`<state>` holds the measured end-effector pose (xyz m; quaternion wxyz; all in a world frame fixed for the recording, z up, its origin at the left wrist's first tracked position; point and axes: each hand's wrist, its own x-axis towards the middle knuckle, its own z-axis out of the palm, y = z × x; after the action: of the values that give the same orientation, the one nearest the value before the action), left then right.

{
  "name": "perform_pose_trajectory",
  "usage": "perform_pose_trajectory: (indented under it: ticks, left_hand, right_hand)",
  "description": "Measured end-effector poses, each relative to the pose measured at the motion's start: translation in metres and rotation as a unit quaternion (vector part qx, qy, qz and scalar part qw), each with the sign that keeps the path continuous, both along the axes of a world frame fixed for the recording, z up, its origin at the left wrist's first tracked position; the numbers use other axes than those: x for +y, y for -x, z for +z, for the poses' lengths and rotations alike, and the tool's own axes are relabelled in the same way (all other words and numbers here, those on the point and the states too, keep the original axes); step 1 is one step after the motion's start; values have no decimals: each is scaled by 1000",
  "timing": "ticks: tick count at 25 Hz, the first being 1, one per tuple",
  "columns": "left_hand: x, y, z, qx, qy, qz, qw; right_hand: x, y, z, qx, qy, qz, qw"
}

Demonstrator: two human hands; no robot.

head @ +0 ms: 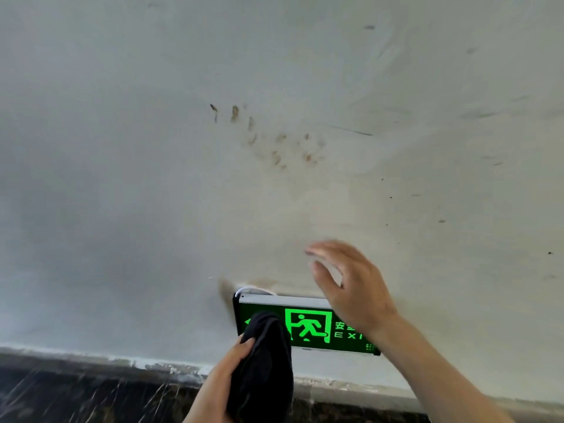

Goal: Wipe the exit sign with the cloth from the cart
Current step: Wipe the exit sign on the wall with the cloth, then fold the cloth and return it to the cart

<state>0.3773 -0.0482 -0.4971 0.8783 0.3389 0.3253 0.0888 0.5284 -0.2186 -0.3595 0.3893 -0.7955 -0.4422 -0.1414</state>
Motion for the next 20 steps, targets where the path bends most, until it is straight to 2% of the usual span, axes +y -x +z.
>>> perform_pose_trajectory:
  ticks: [1,3,5,6,11,14,17,20]
  left_hand:
    - [-7,-2,9,-25,4,-17,1000]
    - [-28,-9,31,-49,-7,-51,997]
    - [-49,-11,55,-51,-37,-84,995]
    - [-58,-11,70,-61,-12,-107,992]
    - [-88,-5,159,-101,-5,-238,966]
    - [-98,0,219,-112,-3,-276,955]
    - [-104,7,284,-76,0,-246,966]
    - [-107,17,349,-5,-9,-148,989]
  right_hand:
    - [-12,9,-6,114,2,29,993]
    - [-33,19,-15,321,4,77,944]
    - [-51,21,-15,438,4,111,892]
    - [-59,22,-11,470,2,121,874]
    - [-89,22,49,588,-50,134,796]
    - [-106,28,111,599,-62,115,790]
    - [-116,38,172,586,-65,60,806]
    - [-120,49,231,602,-110,-12,791]
